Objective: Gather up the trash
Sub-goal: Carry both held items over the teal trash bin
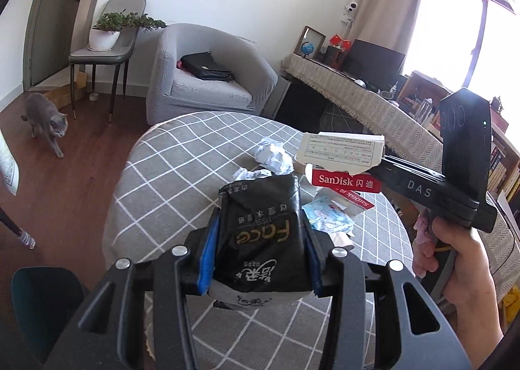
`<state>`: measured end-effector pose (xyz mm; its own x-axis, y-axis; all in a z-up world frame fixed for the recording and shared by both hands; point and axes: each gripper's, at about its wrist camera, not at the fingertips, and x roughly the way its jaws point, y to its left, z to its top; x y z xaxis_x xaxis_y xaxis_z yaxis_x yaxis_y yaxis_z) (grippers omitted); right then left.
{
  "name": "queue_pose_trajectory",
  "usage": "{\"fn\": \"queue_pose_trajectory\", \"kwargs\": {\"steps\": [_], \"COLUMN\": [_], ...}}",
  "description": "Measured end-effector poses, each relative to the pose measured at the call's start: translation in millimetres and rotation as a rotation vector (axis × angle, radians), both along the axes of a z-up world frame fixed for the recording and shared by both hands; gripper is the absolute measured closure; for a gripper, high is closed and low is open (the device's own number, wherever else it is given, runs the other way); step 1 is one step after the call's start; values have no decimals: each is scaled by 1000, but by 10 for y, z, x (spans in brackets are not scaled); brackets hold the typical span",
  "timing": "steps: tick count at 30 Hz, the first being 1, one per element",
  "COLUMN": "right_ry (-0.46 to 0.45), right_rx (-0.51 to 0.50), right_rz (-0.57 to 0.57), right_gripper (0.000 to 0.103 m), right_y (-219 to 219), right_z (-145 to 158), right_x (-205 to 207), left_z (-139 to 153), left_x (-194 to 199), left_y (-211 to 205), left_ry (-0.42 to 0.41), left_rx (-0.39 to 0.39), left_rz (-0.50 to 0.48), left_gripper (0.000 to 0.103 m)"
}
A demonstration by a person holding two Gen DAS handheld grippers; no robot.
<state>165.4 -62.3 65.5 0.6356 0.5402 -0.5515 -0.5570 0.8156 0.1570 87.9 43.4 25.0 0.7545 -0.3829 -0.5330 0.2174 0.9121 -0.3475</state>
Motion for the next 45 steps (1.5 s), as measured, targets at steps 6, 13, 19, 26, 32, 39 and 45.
{"fn": "queue_pose_trajectory", "kwargs": {"steps": [6, 13, 19, 26, 32, 39, 45], "right_ry": [16, 20, 47, 118, 178, 234, 284], "right_rx": [0, 9, 24, -3, -28, -77, -126], "right_rz": [60, 117, 202, 291, 338, 390, 410], "right_gripper": [102, 102, 102, 102, 102, 102, 102], "right_y": [444, 923, 1447, 2145, 2608, 3093, 3404], "right_z": [-65, -90, -139, -336, -543, -814, -1087], "right_x": [-145, -269, -305, -397, -432, -472, -454], "left_z": [-66, -246, -440, -838, -1120, -1380, -1472], "left_x": [-192, -293, -350, -407, -531, -598, -709], "left_y": [490, 1064, 1494, 2036, 2411, 2695, 2851], "left_ry": [16, 76, 141, 305, 405, 496, 506], "left_rx": [57, 94, 145, 173, 175, 178, 192], "left_rz": [82, 177, 249, 326, 361, 374, 368], "left_gripper": [56, 56, 56, 56, 56, 52, 37]}}
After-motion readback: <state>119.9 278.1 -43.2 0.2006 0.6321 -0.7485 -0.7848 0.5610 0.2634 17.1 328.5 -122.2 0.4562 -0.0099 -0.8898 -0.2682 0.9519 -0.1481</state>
